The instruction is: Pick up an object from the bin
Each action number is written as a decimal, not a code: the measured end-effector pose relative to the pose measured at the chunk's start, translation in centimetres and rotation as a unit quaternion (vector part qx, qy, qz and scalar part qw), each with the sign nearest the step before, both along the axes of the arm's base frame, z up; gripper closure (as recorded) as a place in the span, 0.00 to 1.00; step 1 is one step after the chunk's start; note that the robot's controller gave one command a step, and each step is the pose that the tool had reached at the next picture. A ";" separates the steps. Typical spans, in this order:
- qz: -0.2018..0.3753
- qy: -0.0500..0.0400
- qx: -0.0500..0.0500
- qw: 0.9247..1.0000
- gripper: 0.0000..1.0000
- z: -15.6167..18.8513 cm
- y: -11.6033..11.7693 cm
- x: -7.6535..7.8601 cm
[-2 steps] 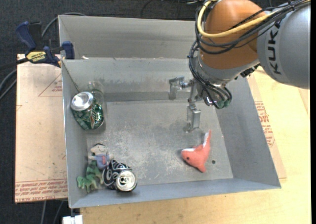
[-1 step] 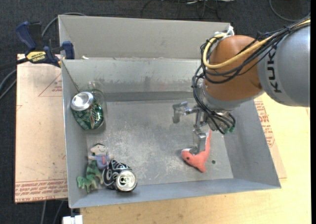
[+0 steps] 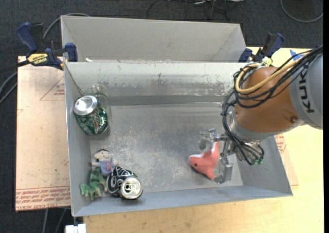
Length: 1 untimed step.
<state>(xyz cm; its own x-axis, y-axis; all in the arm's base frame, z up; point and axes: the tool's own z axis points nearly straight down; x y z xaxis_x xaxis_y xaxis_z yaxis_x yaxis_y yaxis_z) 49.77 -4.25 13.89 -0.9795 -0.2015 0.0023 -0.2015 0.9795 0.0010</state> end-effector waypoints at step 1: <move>0.021 -0.004 0.002 1.000 0.00 -2.2 -0.4 -0.7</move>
Offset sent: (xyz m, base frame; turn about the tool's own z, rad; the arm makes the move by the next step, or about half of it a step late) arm -0.0021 0.0122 -0.0689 0.0084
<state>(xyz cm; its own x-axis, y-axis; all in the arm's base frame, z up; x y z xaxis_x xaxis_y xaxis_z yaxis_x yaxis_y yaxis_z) 49.04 -4.67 11.70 -0.9702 -0.2423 -0.0061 -0.2423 0.9702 0.0022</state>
